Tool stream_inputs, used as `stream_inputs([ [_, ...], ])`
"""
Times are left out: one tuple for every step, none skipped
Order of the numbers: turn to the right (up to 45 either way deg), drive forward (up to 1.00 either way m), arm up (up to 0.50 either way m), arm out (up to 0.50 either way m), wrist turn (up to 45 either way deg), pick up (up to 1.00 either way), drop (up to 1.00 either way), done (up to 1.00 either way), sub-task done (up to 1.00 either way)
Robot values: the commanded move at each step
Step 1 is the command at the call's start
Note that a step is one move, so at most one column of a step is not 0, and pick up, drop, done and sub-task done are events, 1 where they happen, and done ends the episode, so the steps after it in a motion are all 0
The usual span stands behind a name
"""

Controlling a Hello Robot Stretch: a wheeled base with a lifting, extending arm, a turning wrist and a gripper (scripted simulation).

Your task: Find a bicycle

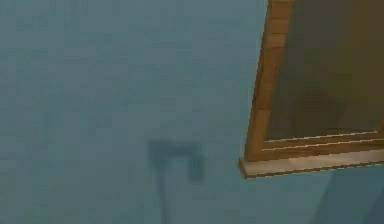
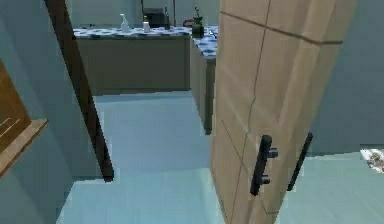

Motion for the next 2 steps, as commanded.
stream_inputs([
  [45.0, 0.0, 0.0, 0.0, 0.0, 0.0, 0.0, 0.0, 0.0],
  [27.0, 0.0, 0.0, 0.0, 0.0, 0.0, 0.0, 0.0, 0.0],
])
